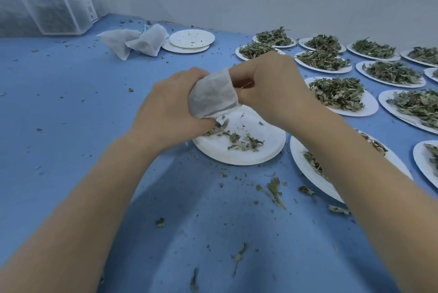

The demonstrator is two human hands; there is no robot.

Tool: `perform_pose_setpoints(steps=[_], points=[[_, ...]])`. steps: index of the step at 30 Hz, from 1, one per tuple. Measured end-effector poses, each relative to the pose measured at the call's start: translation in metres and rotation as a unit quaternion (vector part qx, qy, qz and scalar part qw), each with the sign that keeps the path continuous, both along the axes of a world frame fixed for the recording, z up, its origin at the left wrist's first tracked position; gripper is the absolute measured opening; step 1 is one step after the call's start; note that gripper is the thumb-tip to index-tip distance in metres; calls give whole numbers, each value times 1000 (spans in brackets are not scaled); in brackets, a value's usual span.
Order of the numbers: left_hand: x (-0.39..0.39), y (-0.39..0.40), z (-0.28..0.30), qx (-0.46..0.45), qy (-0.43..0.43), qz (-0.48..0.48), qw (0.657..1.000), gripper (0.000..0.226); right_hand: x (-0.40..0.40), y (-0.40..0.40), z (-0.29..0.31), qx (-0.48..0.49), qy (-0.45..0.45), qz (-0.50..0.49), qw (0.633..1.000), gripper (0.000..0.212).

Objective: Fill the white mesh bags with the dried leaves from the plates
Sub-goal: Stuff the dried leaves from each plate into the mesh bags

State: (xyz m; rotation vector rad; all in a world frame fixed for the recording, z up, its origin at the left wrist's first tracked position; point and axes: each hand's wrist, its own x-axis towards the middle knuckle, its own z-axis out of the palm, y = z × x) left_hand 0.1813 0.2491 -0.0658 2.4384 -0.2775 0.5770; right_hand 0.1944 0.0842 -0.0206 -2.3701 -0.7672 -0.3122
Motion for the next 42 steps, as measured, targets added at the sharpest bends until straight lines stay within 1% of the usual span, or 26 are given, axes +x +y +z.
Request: perform_pose_setpoints(steps=[3, 5, 7, 8, 11, 13, 15, 17, 18, 19, 20, 21, 22, 23, 25, 28, 30, 32, 34, 36, 37, 38, 39, 40, 41, 42], points=[[-1, -2, 0, -8, -7, -1, 1000, 49, 0, -2, 1, -22, 58, 50, 997, 18], [-2, -4, 1, -11, -15, 3, 1000, 49, -2, -2, 1, 6, 78, 68, 995, 18], [-3, -4, 2, -8, -22, 7, 1000, 49, -3, -1, 0, 41, 58, 55, 996, 18], [-3, -4, 3, -6, -26, 8, 1000, 48, -4, 1, -1, 44, 44, 44, 997, 17], [-6, -6, 4, -11, -39, 9, 999, 46, -3, 9, -5, -5, -12, 8, 1000, 13], [-8, -10, 5, -16, -36, 11, 999, 41, -4, 13, -7, -6, -24, 6, 1000, 12], [-10, -13, 5, -16, -29, 11, 999, 36, -6, 14, -8, 37, 9, 19, 999, 10], [-11, -15, 6, -14, -27, 8, 999, 35, -7, 13, -8, 73, 44, 36, 996, 25], [-11, -15, 6, -20, -35, 5, 999, 35, -8, 12, -7, 81, 61, 50, 994, 29], [-10, -14, 6, -27, -46, 1, 999, 37, -9, 12, -6, 82, 76, 67, 991, 28], [-10, -12, 6, -30, -58, -1, 998, 43, -8, 11, -6, 79, 91, 89, 989, 22], [-9, -10, 5, -28, -63, -3, 998, 54, -7, 10, -6, 75, 107, 107, 986, 15], [-9, -8, 6, -20, -61, -4, 998, 61, -6, 10, -5, 67, 122, 120, 983, 14], [-8, -6, 6, -11, -52, -1, 999, 63, -5, 8, -4, 58, 132, 130, 981, 17], [-6, -1, 7, 8, -28, 11, 1000, 60, -3, 5, -3, 58, 148, 144, 977, 22], [-4, 10, 8, 18, -10, 26, 999, 54, 0, 0, -2, 109, 165, 164, 966, 24], [-5, 16, 9, 7, -22, 34, 999, 49, -2, 1, -4, 160, 148, 162, 962, 24], [-4, 21, 9, -2, -29, 51, 998, 45, -3, 3, -7, 221, 111, 136, 959, 21], [-2, 28, 8, 4, -21, 68, 997, 41, -1, 3, -12, 273, 77, 90, 955, 13], [0, 35, 7, 17, -5, 83, 996, 39, 5, 3, -19, 296, 67, 34, 952, 12], [1, 38, 6, 22, 3, 90, 996, 38, 8, 4, -23, 276, 71, 4, 959, 14], [2, 41, 5, 27, 9, 95, 995, 38, 11, 4, -28, 221, 73, -18, 972, 18], [3, 43, 4, 31, 16, 100, 994, 38, 14, 5, -33, 136, 67, -27, 988, 22], [4, 44, 3, 32, 23, 104, 994, 39, 16, 6, -39, 41, 60, -20, 997, 26], [5, 45, 3, 32, 29, 107, 993, 40, 16, 8, -46, -44, 56, 5, 997, 30], [5, 46, 2, 32, 34, 109, 993, 40, 16, 11, -51, -109, 58, 36, 992, 32]])
